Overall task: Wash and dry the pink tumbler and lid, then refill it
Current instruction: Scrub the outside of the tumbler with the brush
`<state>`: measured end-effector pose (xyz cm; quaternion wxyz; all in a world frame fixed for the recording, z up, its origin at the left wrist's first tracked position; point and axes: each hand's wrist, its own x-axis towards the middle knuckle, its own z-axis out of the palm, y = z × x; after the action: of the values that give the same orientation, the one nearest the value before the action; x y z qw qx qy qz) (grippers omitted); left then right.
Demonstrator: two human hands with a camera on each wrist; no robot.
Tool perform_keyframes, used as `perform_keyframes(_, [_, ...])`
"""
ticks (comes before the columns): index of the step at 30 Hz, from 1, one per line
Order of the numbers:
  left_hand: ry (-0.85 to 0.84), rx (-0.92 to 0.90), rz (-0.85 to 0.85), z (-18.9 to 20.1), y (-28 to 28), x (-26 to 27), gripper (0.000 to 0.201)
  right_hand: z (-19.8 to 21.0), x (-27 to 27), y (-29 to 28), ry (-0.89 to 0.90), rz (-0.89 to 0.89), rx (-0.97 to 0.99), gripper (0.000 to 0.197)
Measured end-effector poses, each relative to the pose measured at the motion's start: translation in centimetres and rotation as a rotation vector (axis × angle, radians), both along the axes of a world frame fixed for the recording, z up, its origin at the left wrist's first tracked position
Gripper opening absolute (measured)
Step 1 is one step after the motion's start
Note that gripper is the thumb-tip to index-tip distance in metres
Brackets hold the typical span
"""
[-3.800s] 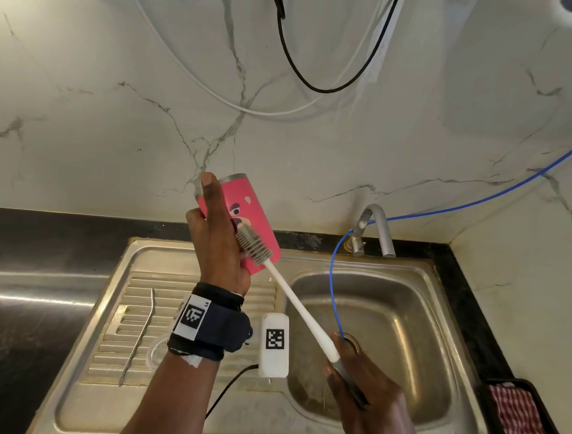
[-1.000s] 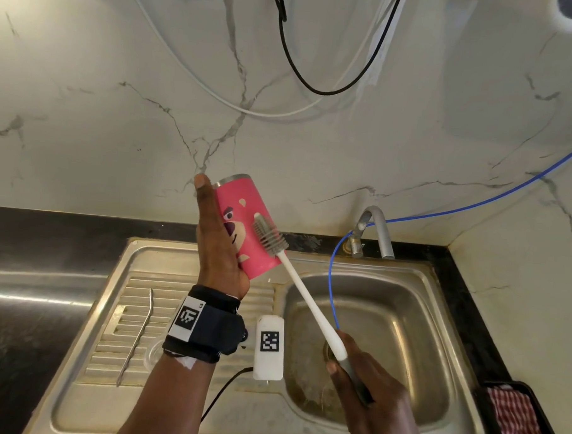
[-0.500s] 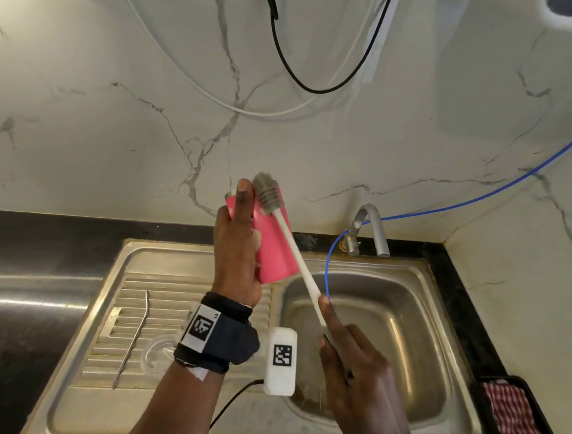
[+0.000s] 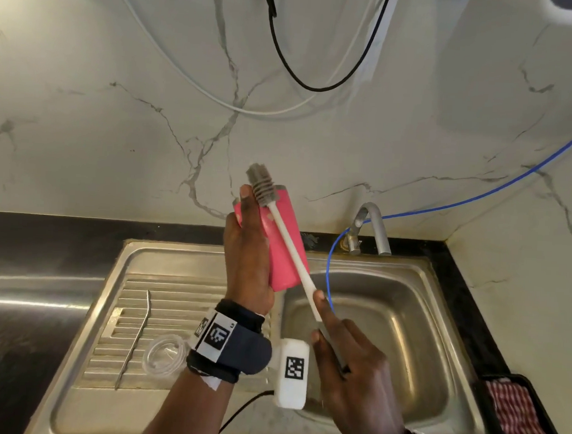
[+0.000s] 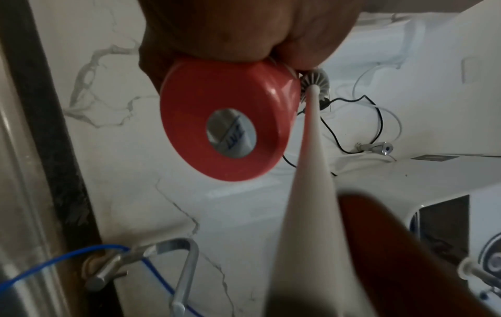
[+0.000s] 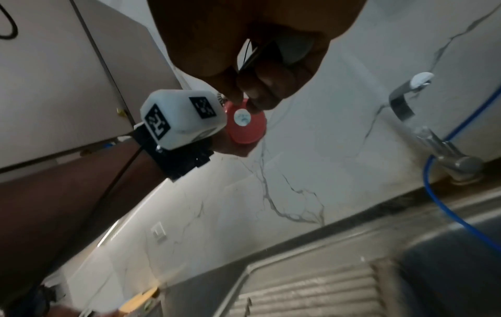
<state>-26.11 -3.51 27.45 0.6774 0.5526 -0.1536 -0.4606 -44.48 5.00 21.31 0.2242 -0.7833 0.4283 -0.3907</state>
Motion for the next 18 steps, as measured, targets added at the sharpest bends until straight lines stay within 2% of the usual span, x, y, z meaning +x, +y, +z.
perform_keyframes(2, [-0.013,-0.002,0.005,0.4,-0.2,0.0,0.09,0.0,0.0,-0.2,-0.011,0.012,-0.021,0.063])
perform_keyframes(4, [-0.007,-0.01,0.044,0.7,-0.6,1.1,0.081,-0.6,-1.0,0.7,-0.016,0.028,-0.01,0.061])
perform_keyframes(7, [-0.009,-0.019,0.102,0.5,-0.7,2.6,0.075,-1.0,-2.5,2.7,0.015,0.028,0.045,0.067])
perform_keyframes(10, [-0.022,-0.006,0.079,0.2,-0.4,1.6,0.067,-0.5,-1.8,1.7,0.018,0.007,0.022,0.064])
perform_keyframes(13, [-0.05,0.019,0.009,-0.1,-0.2,0.1,0.074,0.3,-0.5,-0.3,0.025,-0.013,-0.03,0.068])
perform_keyframes(18, [-0.036,-0.015,0.088,0.7,-0.7,2.4,0.08,-0.9,-1.9,1.6,0.029,0.021,-0.001,0.069])
